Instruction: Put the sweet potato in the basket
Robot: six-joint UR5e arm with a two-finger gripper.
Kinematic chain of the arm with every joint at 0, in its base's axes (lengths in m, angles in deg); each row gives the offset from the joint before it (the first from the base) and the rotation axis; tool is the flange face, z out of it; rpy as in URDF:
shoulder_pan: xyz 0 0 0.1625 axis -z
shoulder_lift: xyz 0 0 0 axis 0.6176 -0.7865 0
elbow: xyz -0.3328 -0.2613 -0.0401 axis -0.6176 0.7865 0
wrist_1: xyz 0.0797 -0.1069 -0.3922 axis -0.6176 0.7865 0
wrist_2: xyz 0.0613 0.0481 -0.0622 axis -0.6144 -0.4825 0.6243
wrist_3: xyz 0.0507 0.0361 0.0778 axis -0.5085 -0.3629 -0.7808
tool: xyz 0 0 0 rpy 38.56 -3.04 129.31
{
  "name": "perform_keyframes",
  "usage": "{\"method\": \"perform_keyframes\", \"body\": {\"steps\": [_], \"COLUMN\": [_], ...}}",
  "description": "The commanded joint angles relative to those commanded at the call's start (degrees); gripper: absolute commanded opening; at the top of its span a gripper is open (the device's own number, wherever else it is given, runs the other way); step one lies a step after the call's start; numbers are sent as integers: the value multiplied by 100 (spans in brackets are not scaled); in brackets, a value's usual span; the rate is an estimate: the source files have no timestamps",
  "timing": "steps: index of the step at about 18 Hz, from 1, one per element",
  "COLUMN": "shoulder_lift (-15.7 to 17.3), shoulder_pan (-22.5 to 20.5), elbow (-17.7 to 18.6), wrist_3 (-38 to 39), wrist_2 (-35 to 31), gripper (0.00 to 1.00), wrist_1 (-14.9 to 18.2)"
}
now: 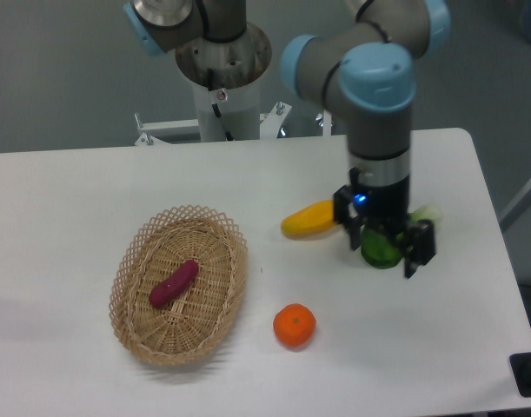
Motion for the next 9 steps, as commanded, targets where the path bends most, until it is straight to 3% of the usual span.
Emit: {"method": "perform_keyframes", "body": {"steps": [9], "shoulder_lift": [0], "shoulder_pan": [-150], "elbow": [44], "wrist_3": [-134], "wrist_2": [0], "gripper": [100], "wrist_1": [9]}}
